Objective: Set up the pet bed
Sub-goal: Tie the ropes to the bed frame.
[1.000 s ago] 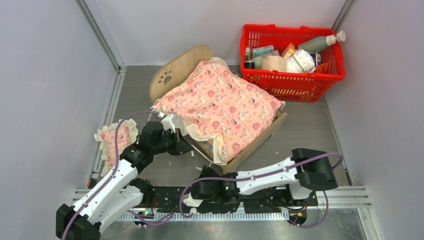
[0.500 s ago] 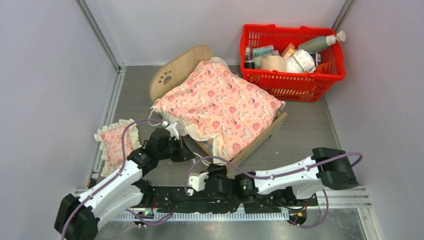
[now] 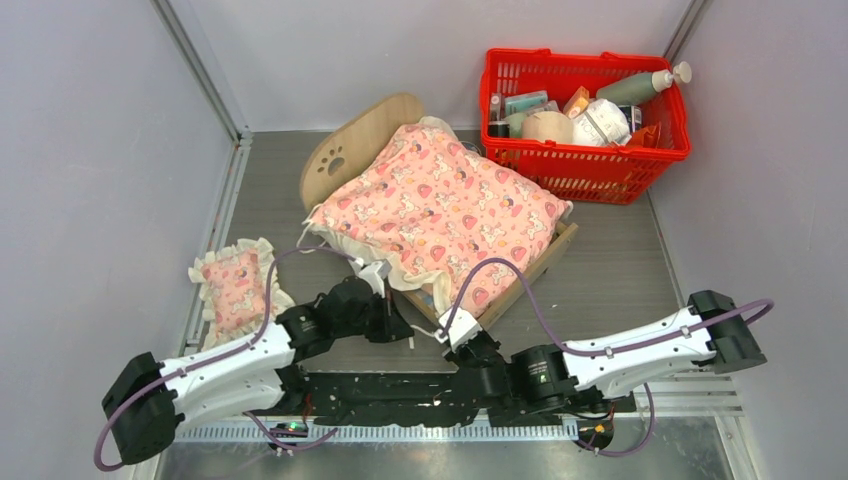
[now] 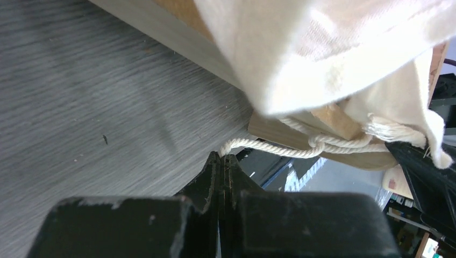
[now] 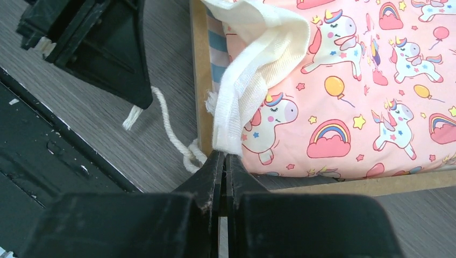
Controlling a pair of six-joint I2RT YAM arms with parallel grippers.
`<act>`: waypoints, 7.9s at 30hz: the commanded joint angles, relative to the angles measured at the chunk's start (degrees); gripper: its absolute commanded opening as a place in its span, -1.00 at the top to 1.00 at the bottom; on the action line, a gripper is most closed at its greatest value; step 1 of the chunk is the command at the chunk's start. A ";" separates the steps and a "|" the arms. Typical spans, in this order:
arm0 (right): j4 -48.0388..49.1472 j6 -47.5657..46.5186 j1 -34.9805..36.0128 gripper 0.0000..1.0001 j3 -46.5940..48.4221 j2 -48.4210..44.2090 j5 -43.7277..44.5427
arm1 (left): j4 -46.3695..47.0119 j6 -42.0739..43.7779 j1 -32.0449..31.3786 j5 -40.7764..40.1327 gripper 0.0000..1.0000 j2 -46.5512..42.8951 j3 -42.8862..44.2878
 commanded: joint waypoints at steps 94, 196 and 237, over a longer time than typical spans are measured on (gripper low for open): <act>-53.25 90.85 9.17 0.90 27.75 34.88 11.64 | 45.39 18.59 -7.88 10.13 1.00 1.83 -13.89; -27.58 64.15 2.82 0.90 18.06 32.26 16.54 | 35.59 -27.12 4.22 7.21 -0.08 -9.88 -17.30; -10.47 54.57 2.01 0.90 8.16 28.04 16.92 | 55.95 -33.88 5.20 8.12 0.01 10.10 -20.43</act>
